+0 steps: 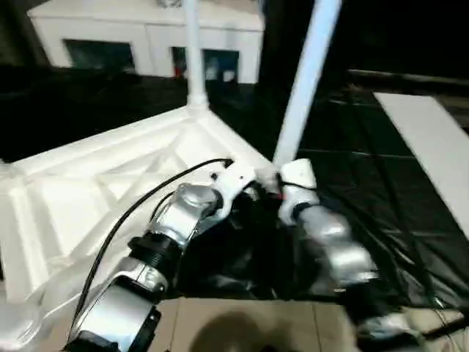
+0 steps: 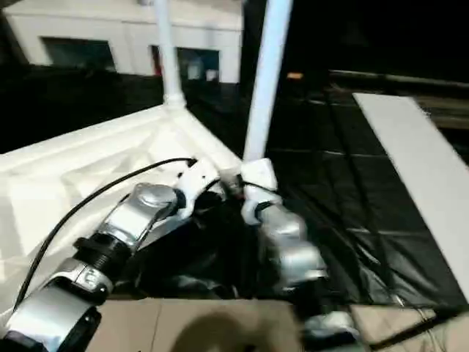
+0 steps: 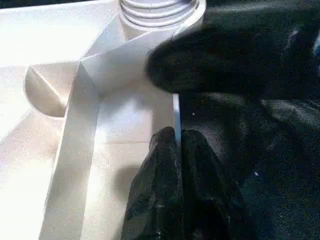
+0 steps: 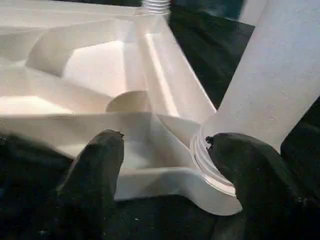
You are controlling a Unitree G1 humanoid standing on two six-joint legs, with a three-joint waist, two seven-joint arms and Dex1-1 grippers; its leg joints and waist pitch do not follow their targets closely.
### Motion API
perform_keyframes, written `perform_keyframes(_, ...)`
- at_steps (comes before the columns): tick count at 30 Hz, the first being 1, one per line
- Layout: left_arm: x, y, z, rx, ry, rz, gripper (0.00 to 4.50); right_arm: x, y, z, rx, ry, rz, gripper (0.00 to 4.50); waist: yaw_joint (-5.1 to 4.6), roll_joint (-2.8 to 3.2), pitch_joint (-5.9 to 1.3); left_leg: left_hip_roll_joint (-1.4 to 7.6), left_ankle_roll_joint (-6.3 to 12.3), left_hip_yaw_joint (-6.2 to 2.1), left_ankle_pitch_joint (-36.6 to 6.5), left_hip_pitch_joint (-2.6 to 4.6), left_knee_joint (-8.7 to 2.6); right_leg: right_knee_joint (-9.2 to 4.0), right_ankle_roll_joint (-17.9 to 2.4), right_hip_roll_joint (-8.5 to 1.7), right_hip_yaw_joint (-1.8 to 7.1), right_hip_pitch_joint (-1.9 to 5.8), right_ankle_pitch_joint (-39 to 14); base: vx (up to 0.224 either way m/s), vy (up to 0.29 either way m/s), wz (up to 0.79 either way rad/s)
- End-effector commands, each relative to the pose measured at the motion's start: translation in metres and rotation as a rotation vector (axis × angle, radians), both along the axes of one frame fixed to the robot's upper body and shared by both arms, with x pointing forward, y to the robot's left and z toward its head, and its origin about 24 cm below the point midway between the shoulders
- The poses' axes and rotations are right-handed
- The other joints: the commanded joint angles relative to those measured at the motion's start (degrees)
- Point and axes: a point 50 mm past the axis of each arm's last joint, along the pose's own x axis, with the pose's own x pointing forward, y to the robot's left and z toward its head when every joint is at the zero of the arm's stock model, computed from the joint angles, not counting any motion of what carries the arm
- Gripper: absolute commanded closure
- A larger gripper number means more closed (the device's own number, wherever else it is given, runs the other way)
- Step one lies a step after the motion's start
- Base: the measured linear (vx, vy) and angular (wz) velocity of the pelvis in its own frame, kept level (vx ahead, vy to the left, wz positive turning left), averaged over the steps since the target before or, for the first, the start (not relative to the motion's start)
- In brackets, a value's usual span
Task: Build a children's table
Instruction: Rotate leg to tighten
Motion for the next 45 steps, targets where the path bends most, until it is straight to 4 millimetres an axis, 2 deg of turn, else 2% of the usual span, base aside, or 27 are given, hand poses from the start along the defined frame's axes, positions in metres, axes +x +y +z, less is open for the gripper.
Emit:
perform_keyframes(1, -0.003, 0.013, -0.006, 0.031, 0.02, -0.014, 4.5, 0.002, -0.027, 0.007, -0.044, -0.026, -0.048, 0.88, 0.87, -0.89, -3.5, 0.98, 3.88, 0.18, -13.99, -0.02, -4.47, -3.83, -7.19, -3.35, 2.87, 2.08, -25.6, 0.0, 0.0, 0.0)
perform_keyframes(2, -0.006, 0.015, -0.006, 0.035, 0.02, -0.074, 4.5, -0.001, -0.036, 0.009, -0.055, -0.018, 0.01, 0.88, 1.49, -0.8, -3.86, 1.11, 4.66, 0.18, -10.37, -0.64, -4.28, -3.0, -7.34, -3.26, 3.15, 2.5, -21.88, 0.06, -0.048, 0.05)
perform_keyframes(3, -0.008, 0.018, -0.007, 0.043, 0.034, -0.088, 4.5, -0.005, -0.041, 0.01, -0.07, -0.014, 0.069, 0.88, 1.64, -0.77, -3.88, 1.25, 5.13, 0.25, -8.87, -0.83, -4.22, -2.58, -7.79, -3.09, 3.22, 2.41, -19.69, 0.062, -0.045, -0.02)
perform_keyframes(4, -0.01, 0.02, -0.008, 0.055, 0.048, -0.111, 4.5, -0.01, -0.046, 0.011, -0.086, -0.005, 0.14, 0.88, 2.22, -0.57, -4.07, 1.44, 5.83, 0.22, -5.9, -0.97, -4.03, -1.9, -8.95, -3.1, 3.2, 2.84, -15.01, 0.062, -0.045, -0.02)
perform_keyframes(5, -0.011, 0.024, -0.01, 0.067, 0.068, -0.117, 4.5, -0.016, -0.05, 0.012, -0.106, 0.003, 0.218, 0.88, 2.76, -0.52, -4.02, 1.59, 6.51, 0.42, -3.89, -0.82, -3.66, -1.27, -10.38, -2.99, 3.53, 2.66, -10.41, 0.074, -0.037, -0.02)
perform_keyframes(6, -0.013, 0.029, -0.011, 0.086, 0.083, -0.138, 4.5, -0.024, -0.055, 0.014, -0.116, 0.021, 0.302, 0.88, 2.71, -0.56, -3.9, 1.38, 6.67, 0.57, -3.27, -0.94, -3.56, -1.06, -11.05, -2.82, 3.62, 2.57, -8.86, 0.071, -0.026, -0.03)
perform_keyframes(7, -0.014, 0.029, -0.011, 0.089, 0.085, -0.142, 4.5, -0.026, -0.056, 0.014, -0.117, 0.024, 0.316, 0.88, 3.0, -0.73, -3.88, 1.29, 7.11, 0.55, -3.43, -1.15, -3.47, -0.71, -11.56, -2.8, 3.68, 3.13, -7.42, 0.071, -0.026, -0.03)
perform_keyframes(8, -0.016, 0.033, -0.011, 0.099, 0.102, -0.158, 4.5, -0.031, -0.06, 0.015, -0.142, 0.035, 0.378, 0.88, 3.13, -0.66, -3.98, 1.18, 7.32, 0.68, -3.42, -0.91, -3.38, -0.68, -11.7, -2.74, 3.71, 2.98, -7.06, 0.052, -0.021, -0.05)
perform_keyframes(9, -0.018, 0.036, -0.012, 0.11, 0.115, -0.184, 4.5, -0.038, -0.064, 0.016, -0.166, 0.053, 0.441, 0.88, 3.15, -0.74, -4.08, 1.21, 7.61, 0.63, -3.26, -0.84, -3.36, -0.43, -12.19, -2.65, 3.7, 3.14, -6.16, 0.0, 0.0, 0.0)
perform_keyframes(12, -0.02, 0.041, -0.011, 0.121, 0.116, -0.227, 4.5, -0.044, -0.073, 0.019, -0.173, 0.078, 0.479, 0.88, 3.15, -0.72, -3.94, 1.35, 7.76, 0.63, -4.38, -0.58, -3.45, -0.74, -12.56, -2.62, 3.6, 3.09, -8.39, 0.0, 0.0, 0.0)
perform_keyframes(15, -0.024, 0.043, -0.01, 0.115, 0.133, -0.277, 4.5, -0.043, -0.077, 0.022, -0.18, 0.074, 0.475, 0.88, 3.14, -0.65, -3.62, 1.62, 5.93, 0.6, -6.75, -0.35, -3.78, -1.22, -11.95, -2.69, 3.62, 2.74, -13.69, 0.0, 0.0, 0.0)
perform_keyframes(16, -0.035, 0.042, -0.008, 0.094, 0.169, -0.403, 4.5, -0.041, -0.077, 0.023, -0.176, 0.072, 0.479, 0.88, 3.14, -0.64, -3.54, 1.58, 5.16, 0.63, -7.98, -0.17, -3.84, -1.47, -11.35, -2.64, 3.64, 2.58, -15.88, 0.0, 0.0, 0.0)
perform_keyframes(17, -0.041, 0.042, -0.007, 0.083, 0.192, -0.463, 4.5, -0.041, -0.076, 0.022, -0.175, 0.072, 0.487, 0.88, 3.0, -0.7, -3.49, 1.6, 4.59, 0.49, -8.44, -0.45, -3.99, -1.41, -10.79, -2.75, 3.73, 2.73, -17.18, 0.0, 0.0, 0.0)
perform_keyframes(20, -0.049, 0.042, -0.007, 0.095, 0.215, -0.544, 4.5, -0.041, -0.071, 0.02, -0.183, 0.079, 0.509, 0.88, 3.09, -0.52, -3.42, 1.66, 3.93, 0.59, -9.07, 0.0, -4.04, -1.48, -10.57, -2.57, 3.92, 2.24, -17.86, 0.0, 0.0, 0.0)
perform_keyframes(21, -0.051, 0.042, -0.007, 0.102, 0.22, -0.559, 4.5, -0.041, -0.069, 0.019, -0.188, 0.082, 0.519, 0.88, 3.53, -0.59, -3.32, 1.73, 3.58, 0.88, -10.37, 0.81, -4.0, -1.59, -10.76, -2.4, 4.15, 1.59, -18.53, 0.0, 0.0, 0.0)
perform_keyframes(22, -0.052, 0.043, -0.007, 0.104, 0.219, -0.56, 4.5, -0.041, -0.065, 0.016, -0.195, 0.091, 0.534, 0.88, 3.58, -0.68, -3.24, 1.63, 3.52, 0.95, -10.61, 0.61, -3.97, -1.58, -10.65, -2.32, 4.21, 1.69, -18.85, 0.0, 0.0, 0.0)
perform_keyframes(23, -0.051, 0.043, -0.007, 0.108, 0.211, -0.554, 4.5, -0.041, -0.064, 0.015, -0.196, 0.095, 0.546, 0.88, 3.59, -0.7, -3.17, 1.54, 3.13, 0.75, -10.72, 0.13, -4.18, -1.59, -9.82, -2.49, 4.2, 2.14, -20.51, 0.0, 0.0, 0.0)
perform_keyframes(24, -0.05, 0.043, -0.007, 0.11, 0.205, -0.549, 4.5, -0.041, -0.063, 0.015, -0.196, 0.098, 0.553, 0.88, 3.62, -0.69, -3.15, 1.54, 2.92, 0.67, -10.78, 0.05, -4.21, -1.65, -9.28, -2.49, 4.18, 2.17, -21.31, 0.0, 0.0, 0.0)
perform_keyframes(25, -0.05, 0.043, -0.007, 0.112, 0.201, -0.542, 4.5, -0.042, -0.062, 0.015, -0.194, 0.1, 0.558, 0.88, 3.54, -0.95, -3.17, 1.47, 2.68, 0.66, -11.22, 0.13, -4.21, -1.81, -8.56, -2.45, 4.21, 2.07, -22.26, 0.0, 0.0, 0.0)
perform_keyframes(27, -0.049, 0.043, -0.007, 0.115, 0.195, -0.533, 4.5, -0.043, -0.059, 0.014, -0.183, 0.106, 0.578, 0.88, 3.58, -0.85, -3.29, 1.44, 2.67, 0.61, -10.94, 0.2, -4.14, -1.79, -8.24, -2.54, 4.32, 2.06, -22.35, 0.0, 0.0, 0.0)
perform_keyframes(30, -0.048, 0.044, -0.007, 0.121, 0.193, -0.529, 4.5, -0.044, -0.058, 0.013, -0.178, 0.117, 0.602, 0.88, 3.9, -0.9, -3.47, 1.53, 3.09, 0.66, -9.49, 0.16, -4.03, -1.4, -9.03, -2.49, 4.42, 2.12, -19.64, 0.0, 0.0, 0.0)
perform_keyframes(33, -0.049, 0.045, -0.005, 0.12, 0.196, -0.535, 4.5, -0.043, -0.056, 0.013, -0.146, 0.116, 0.607, 1.23, 4.2, -0.78, -3.66, 1.49, 3.38, 0.69, -7.43, 0.01, -3.9, -0.91, -9.98, -2.42, 4.44, 2.3, -15.71, 0.0, 0.0, 0.0)
perform_keyframes(35, -0.049, 0.045, -0.005, 0.122, 0.196, -0.536, 4.5, -0.043, -0.055, 0.013, -0.142, 0.118, 0.611, 1.41, 4.2, -0.9, -3.79, 1.41, 3.47, 0.71, -6.54, -0.08, -3.78, -0.62, -10.54, -2.37, 4.42, 2.44, -13.91, 0.0, 0.0, 0.0)
perform_keyframes(38, -0.049, 0.045, -0.005, 0.124, 0.195, -0.534, 4.5, -0.042, -0.053, 0.012, -0.134, 0.12, 0.611, 1.67, 4.32, -0.85, -3.85, 1.43, 3.69, 0.73, -5.97, -0.02, -3.72, -0.47, -11.09, -2.36, 4.44, 2.48, -12.59, 0.0, 0.0, 0.0)
perform_keyframes(45, -0.048, 0.046, -0.005, 0.124, 0.197, -0.528, 4.5, -0.04, -0.051, 0.012, -0.118, 0.119, 0.614, 1.84, 4.32, -0.95, -3.76, 1.46, 2.79, 0.64, -8.11, 0.05, -3.91, -0.87, -10.11, -2.43, 4.36, 2.48, -15.9, 0.0, 0.0, 0.0)
